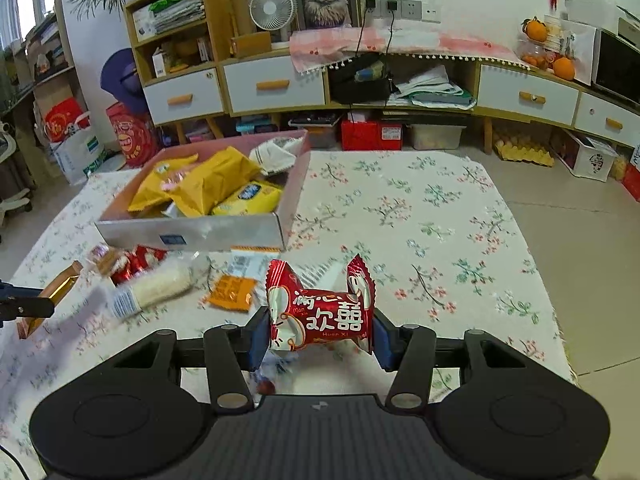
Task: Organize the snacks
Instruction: 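Carry the gold bar and red packet into the box and open both grippers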
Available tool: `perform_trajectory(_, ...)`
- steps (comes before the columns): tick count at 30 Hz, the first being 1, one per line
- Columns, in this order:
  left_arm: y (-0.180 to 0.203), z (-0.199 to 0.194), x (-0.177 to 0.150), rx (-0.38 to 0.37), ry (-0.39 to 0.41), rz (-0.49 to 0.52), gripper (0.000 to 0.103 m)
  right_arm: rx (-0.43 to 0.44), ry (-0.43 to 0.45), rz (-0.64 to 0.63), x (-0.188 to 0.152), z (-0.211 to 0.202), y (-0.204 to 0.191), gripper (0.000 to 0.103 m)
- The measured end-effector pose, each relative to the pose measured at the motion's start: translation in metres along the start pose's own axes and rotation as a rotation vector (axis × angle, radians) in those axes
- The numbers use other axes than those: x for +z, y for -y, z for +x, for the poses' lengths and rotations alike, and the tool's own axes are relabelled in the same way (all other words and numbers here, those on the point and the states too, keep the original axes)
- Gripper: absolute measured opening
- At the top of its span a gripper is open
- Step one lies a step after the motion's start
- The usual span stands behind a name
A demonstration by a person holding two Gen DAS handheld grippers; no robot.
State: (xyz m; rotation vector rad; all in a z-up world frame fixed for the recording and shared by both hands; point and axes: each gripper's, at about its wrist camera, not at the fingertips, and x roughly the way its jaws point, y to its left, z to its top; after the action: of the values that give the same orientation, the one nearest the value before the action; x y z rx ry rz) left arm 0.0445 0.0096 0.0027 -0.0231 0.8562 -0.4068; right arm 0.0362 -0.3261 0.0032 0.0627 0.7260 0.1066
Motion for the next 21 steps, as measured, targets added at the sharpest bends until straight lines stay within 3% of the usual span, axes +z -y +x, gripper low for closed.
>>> perform_trajectory(12, -0.001, 0.010, 0.037, -0.004, 0.042, -0.050, 0.027, 0.062, 0.030, 0.032, 0.034, 0.024, -0.035, 0.021)
perform_trajectory(21, -0.001, 0.043, 0.086, 0.006, -0.003, -0.005, 0.027, 0.089, 0.026, 0.092, 0.056, 0.059, -0.046, 0.022)
